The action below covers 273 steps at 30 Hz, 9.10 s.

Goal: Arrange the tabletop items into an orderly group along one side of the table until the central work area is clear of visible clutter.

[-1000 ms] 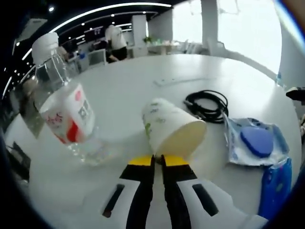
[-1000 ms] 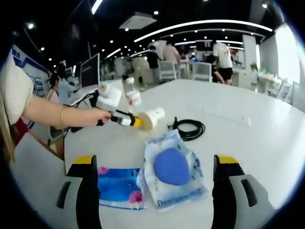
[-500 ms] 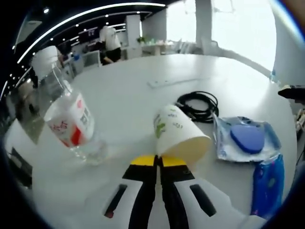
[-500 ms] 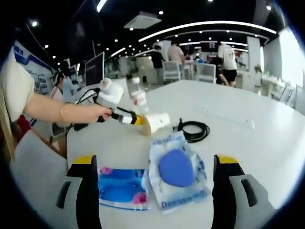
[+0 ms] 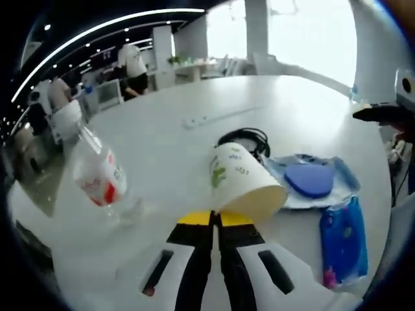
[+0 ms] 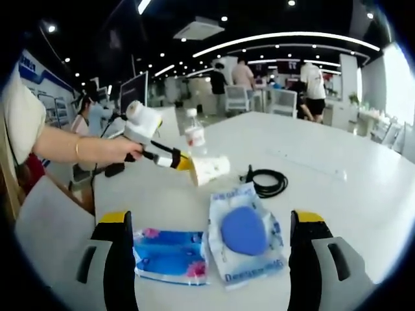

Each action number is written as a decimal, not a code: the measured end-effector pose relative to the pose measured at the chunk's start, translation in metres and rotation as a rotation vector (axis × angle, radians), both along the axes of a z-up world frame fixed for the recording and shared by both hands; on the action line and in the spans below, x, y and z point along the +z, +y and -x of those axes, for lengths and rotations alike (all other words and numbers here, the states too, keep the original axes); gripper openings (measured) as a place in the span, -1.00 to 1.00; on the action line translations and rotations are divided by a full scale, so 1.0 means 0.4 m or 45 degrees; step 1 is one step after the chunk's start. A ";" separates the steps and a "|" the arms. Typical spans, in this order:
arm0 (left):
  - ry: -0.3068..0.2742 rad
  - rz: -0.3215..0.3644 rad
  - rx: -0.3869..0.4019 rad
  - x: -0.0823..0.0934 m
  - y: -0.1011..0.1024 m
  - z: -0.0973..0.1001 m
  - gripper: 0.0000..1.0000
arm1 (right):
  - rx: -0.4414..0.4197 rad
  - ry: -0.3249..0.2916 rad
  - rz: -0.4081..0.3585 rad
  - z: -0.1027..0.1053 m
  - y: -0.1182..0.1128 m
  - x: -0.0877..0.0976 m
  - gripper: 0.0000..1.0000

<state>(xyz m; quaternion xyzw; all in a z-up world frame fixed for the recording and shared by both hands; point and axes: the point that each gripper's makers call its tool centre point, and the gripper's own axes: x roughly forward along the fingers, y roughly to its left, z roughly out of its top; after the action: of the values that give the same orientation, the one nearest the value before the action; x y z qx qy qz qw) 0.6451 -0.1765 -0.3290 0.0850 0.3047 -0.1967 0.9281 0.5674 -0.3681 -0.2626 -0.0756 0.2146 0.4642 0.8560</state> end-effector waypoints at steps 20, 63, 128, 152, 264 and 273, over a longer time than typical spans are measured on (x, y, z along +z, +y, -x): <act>0.013 0.098 -0.294 0.055 -0.114 0.143 -1.00 | 0.050 -0.045 0.048 0.041 -0.006 0.027 0.99; 0.127 0.055 -1.003 0.094 -0.295 0.398 -1.00 | 0.547 -0.130 0.339 0.212 0.089 -0.064 0.82; 0.017 0.329 -0.207 0.160 -0.200 0.213 0.52 | 0.223 -0.146 0.291 0.104 0.024 -0.083 -0.23; -0.053 0.584 -0.034 0.195 -0.245 0.208 0.97 | -0.052 -0.127 0.005 0.034 0.039 0.001 -0.23; -0.410 0.134 0.190 0.113 0.011 -0.115 -0.22 | -0.401 0.097 0.001 -0.064 -0.099 -0.125 0.98; -0.398 0.136 0.216 0.064 0.010 -0.150 -0.22 | -0.389 0.105 0.054 -0.059 -0.103 -0.151 0.95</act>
<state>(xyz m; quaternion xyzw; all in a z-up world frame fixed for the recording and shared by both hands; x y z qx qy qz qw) 0.7051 -0.1724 -0.3034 0.0392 0.1520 -0.1178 0.9806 0.5909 -0.4092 -0.3232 -0.0408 0.2683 0.3266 0.9054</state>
